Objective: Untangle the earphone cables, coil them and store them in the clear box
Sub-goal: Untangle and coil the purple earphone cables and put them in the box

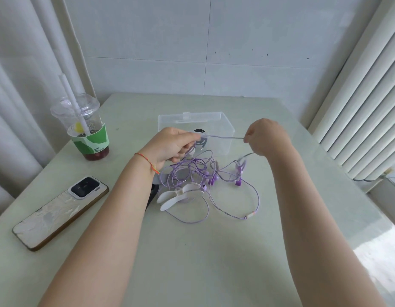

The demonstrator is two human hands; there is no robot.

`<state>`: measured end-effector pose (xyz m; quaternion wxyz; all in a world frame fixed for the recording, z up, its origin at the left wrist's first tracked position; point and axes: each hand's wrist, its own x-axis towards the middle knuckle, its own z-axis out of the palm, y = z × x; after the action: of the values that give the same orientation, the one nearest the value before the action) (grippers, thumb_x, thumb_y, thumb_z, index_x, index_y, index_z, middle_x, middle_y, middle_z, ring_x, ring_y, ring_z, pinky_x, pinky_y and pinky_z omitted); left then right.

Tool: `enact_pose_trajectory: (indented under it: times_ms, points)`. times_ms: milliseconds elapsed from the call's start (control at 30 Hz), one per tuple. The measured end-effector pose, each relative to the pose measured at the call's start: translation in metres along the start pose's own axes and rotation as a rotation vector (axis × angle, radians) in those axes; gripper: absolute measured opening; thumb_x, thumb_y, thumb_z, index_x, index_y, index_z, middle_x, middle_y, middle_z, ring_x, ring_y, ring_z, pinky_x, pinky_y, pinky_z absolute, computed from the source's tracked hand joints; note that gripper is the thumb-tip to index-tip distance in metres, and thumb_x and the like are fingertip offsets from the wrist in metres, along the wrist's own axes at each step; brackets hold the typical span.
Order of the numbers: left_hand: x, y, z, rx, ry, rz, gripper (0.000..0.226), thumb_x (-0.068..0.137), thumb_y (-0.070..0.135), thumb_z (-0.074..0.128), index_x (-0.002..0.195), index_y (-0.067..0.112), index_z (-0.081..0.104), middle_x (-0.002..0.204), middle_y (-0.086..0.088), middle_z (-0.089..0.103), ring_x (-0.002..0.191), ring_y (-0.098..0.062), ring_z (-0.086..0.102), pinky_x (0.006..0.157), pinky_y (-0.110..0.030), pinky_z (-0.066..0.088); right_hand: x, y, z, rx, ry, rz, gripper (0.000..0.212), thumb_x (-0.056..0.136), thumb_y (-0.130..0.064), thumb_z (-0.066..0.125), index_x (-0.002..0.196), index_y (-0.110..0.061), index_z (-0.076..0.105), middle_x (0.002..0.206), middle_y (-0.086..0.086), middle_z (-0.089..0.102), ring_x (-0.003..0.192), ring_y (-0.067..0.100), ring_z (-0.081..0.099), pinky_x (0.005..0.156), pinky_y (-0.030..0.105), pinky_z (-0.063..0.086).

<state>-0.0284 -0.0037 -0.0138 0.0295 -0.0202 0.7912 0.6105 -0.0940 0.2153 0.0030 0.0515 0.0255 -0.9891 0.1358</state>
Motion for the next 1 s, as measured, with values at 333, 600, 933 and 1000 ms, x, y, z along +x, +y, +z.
enact_pose_trajectory:
  times_ms: [333,600,933,1000]
  points:
    - [0.002,0.001,0.02,0.052,-0.111,-0.03,0.047,0.093,0.033,0.056,0.051,0.018,0.043,0.048,0.002,0.029,0.045,-0.016,0.022,0.05,-0.027,0.016,-0.03,-0.05,-0.013,0.737,-0.145,-0.324,0.037,0.086,0.0,0.042,0.104,-0.017,0.069,0.099,-0.002,0.07,0.098,0.017,0.065,0.092,0.031,0.049]
    - [0.002,0.008,0.009,-0.651,-0.235,-0.129,0.041,0.096,0.029,0.045,0.056,0.019,0.044,0.041,0.008,0.025,0.036,-0.008,0.025,0.039,-0.018,0.022,-0.033,-0.044,-0.009,0.756,-0.32,-0.312,0.015,0.092,-0.011,0.053,0.096,-0.004,0.066,0.065,0.003,0.054,0.045,0.011,0.04,0.045,0.023,0.033]
    - [-0.001,0.015,0.014,-1.118,-0.172,0.1,0.025,0.099,0.016,0.045,0.101,0.011,0.07,0.107,-0.002,0.072,0.108,-0.018,0.066,0.056,-0.018,0.054,-0.039,-0.049,-0.007,0.523,-0.451,-0.372,0.021,0.094,-0.022,0.053,0.082,-0.015,0.07,0.063,0.0,0.062,0.051,0.019,0.057,0.056,0.028,0.048]
    - [0.002,0.011,0.014,-0.948,-0.082,0.162,0.022,0.101,0.018,0.045,0.105,0.013,0.066,0.115,-0.002,0.069,0.114,-0.018,0.063,0.061,-0.021,0.056,-0.038,-0.046,-0.007,0.488,-0.478,-0.381,0.021,0.091,-0.015,0.052,0.088,-0.012,0.072,0.066,0.004,0.066,0.056,0.019,0.062,0.067,0.033,0.052]
